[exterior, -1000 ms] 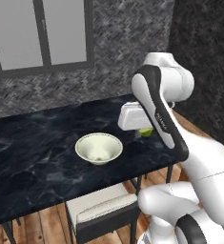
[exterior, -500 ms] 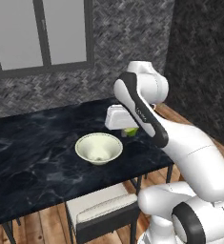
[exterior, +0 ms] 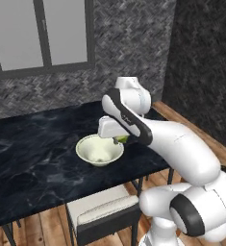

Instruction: There is a bowl on the dining counter. Grab a lemon wedge from the fridge and place it in the bowl. Then get the liquor bottle and glass cup from the cabinet and place them next to the bowl.

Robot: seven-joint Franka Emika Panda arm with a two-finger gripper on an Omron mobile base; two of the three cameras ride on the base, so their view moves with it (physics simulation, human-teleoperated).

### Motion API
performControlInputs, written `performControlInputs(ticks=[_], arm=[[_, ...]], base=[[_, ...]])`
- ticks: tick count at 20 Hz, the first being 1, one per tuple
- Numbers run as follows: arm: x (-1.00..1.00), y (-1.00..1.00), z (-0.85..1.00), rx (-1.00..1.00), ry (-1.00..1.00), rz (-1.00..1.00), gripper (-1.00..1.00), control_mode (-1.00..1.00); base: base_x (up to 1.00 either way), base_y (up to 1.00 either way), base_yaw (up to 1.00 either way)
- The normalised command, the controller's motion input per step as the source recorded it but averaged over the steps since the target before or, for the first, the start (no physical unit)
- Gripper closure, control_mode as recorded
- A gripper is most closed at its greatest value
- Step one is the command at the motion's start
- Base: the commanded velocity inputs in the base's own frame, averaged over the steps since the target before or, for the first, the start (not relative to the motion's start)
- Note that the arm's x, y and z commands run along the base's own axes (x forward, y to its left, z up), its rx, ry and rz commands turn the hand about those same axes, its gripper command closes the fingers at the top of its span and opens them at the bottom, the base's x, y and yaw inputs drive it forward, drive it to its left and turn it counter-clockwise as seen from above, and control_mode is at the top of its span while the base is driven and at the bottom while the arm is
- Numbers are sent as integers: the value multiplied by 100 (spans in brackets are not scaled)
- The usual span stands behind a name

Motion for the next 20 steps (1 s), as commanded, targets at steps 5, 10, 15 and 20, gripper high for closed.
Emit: performControlInputs(ticks=[5,10,15,20], arm=[[40,15,-47,-3,0,0,100,-100],[46,7,-30,-1,0,0,100,-100],[36,9,-30,-2,0,0,100,-100],[31,18,-32,-3,0,0,100,-100]], base=[[0,0,0],[0,0,0],[0,0,0],[0,0,0]])
